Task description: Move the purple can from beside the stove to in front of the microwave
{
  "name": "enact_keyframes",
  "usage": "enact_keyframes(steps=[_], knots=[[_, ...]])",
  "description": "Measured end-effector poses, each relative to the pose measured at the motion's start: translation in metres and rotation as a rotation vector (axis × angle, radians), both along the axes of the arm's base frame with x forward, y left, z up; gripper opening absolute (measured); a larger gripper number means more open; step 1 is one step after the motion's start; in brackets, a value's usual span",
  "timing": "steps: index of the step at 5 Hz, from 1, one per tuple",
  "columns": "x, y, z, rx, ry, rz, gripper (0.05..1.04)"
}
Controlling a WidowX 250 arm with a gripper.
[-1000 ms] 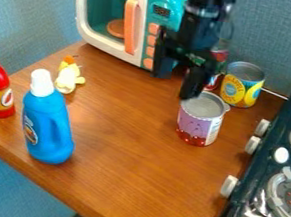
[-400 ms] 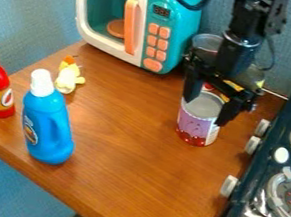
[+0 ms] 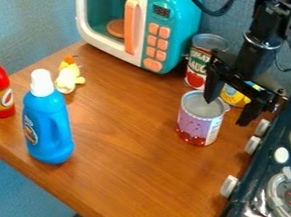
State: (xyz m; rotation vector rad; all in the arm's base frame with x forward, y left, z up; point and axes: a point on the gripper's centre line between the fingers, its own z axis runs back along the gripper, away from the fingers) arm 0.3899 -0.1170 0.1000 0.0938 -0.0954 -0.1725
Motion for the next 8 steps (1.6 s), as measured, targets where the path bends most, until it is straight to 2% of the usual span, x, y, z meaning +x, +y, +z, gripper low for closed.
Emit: enact_keyframes(steps=[1,2,3,4,6,8], knots=[[0.013,-0.006,-0.008,0.072,-0.034,0.049,1.005],[0.018,-0.009,-0.016,0.152,0.003,0.049,1.005],[0.017,-0.001,-0.027,0.240,0.078,0.070,1.005],[0.014,0.005,-0.027,0.265,0.110,0.075,1.005],[0.019,0.047,-0.036,0.264,0.145,0.119,1.005],[0.012,0.084,-0.039,0.252,0.151,0.154,1.004]])
